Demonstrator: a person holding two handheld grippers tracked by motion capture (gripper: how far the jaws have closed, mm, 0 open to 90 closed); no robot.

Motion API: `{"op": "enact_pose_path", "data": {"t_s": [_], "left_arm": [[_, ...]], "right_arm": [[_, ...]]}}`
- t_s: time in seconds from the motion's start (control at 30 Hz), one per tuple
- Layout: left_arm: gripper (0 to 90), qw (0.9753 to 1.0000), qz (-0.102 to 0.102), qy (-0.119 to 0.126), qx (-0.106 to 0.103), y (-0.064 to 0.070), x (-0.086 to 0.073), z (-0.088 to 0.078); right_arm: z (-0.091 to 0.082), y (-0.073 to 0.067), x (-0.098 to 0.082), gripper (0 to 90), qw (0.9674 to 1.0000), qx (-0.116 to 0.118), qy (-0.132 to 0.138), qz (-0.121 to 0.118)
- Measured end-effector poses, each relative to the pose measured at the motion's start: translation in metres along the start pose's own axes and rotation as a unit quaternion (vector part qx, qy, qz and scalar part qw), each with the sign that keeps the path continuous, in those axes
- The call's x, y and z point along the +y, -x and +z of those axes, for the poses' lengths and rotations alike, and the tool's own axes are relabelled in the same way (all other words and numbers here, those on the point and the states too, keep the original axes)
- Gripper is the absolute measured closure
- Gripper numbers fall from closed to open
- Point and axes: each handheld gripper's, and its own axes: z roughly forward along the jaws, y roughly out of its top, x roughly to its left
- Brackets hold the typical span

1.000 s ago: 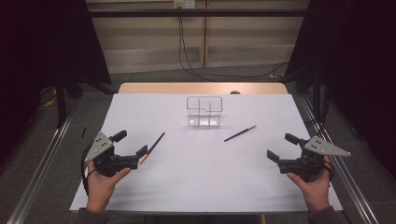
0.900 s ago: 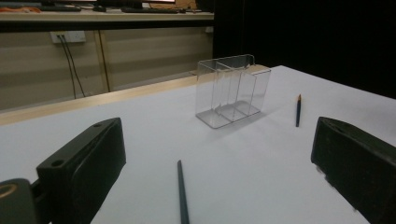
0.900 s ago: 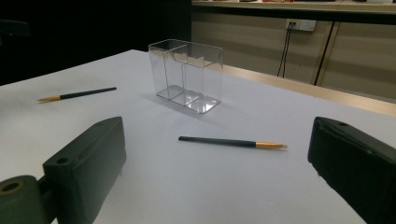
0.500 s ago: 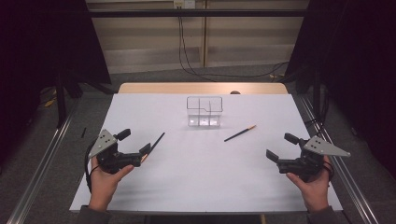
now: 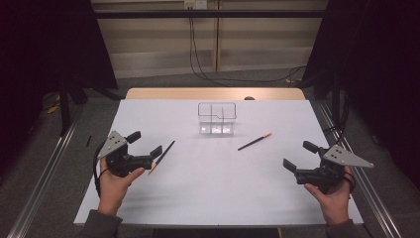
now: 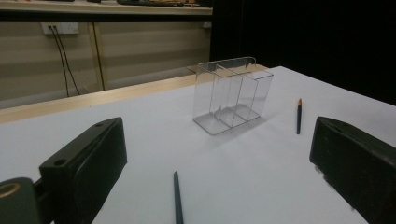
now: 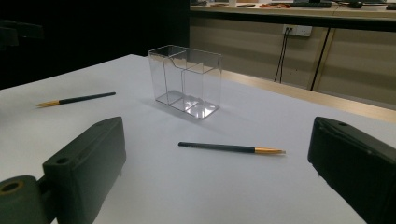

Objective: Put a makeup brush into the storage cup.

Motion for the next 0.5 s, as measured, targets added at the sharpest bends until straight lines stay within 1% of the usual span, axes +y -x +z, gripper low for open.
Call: {"op": "enact_pose_path", "data": {"t_s": [0.07,0.1,0.17,0.2,0.23,0.27,0.3,0.37,0.4,0.47,0.5], "left_arm": [[3.6,1.0,0.001,0.001,0.001,-0.001,0.001,0.004],[3.8,1.0,0.003,-0.002,0.002,-0.002,0.002,0.006],[4.1,1.0,0.003,0.001,0.003,-0.004,0.004,0.01],[4.1,1.0,0.003,0.001,0.003,-0.004,0.004,0.01],[4.1,1.0,0.008,-0.001,0.005,-0.005,0.004,0.011],[4.1,1.0,0.004,0.001,0.007,-0.005,0.005,0.012],[4.1,1.0,0.002,0.003,0.005,-0.007,0.005,0.013],[4.1,0.9999,-0.003,0.004,0.009,-0.008,0.005,0.015],[4.1,1.0,-0.005,0.004,0.005,-0.01,0.005,0.016],[4.5,0.9999,-0.005,0.005,0.013,-0.012,0.004,0.018],[4.5,0.9999,-0.006,0.006,0.012,-0.013,0.004,0.019]], "right_arm": [[-0.001,0.0,-0.001,3.7,1.0,-0.004,-0.001,0.003],[-0.002,0.001,-0.001,3.7,1.0,-0.006,-0.001,0.0],[-0.004,0.001,-0.002,3.6,1.0,-0.009,0.0,0.001],[-0.004,0.001,-0.002,3.6,1.0,-0.007,0.001,0.002],[-0.004,0.001,-0.002,3.6,1.0,-0.007,0.001,0.002],[-0.005,0.001,-0.003,3.6,1.0,-0.008,-0.001,0.002],[-0.006,0.001,-0.003,3.6,1.0,-0.008,-0.002,0.005],[-0.007,0.002,-0.003,3.7,0.9999,-0.01,-0.002,0.001],[-0.007,0.002,-0.003,3.7,0.9999,-0.01,-0.002,0.001],[-0.008,0.002,-0.004,3.7,0.9999,-0.011,-0.005,0.002],[-0.008,0.002,-0.004,3.7,0.9999,-0.011,-0.005,0.002]]}}
